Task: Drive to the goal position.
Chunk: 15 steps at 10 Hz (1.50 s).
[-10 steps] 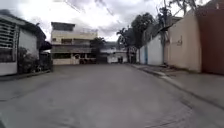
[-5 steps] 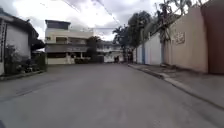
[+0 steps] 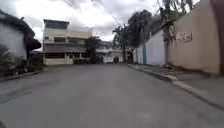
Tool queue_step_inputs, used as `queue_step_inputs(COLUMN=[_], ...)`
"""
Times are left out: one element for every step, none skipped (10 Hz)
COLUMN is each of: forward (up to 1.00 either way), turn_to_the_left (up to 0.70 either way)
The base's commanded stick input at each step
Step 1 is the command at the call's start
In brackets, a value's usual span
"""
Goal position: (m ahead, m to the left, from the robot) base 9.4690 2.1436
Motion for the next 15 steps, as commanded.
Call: queue_step_inputs(forward=[1.0,1.0,1.0,1.0,1.0,1.0,1.0,1.0,1.0,1.0,1.0,1.0,1.0,1.0,1.0], turn_to_the_left=[0.17,-0.17,-0.17,-0.17,-0.17,-0.17,-0.17,-0.17,-0.17,-0.17,-0.17,-0.17,-0.17,0.05,0.23])
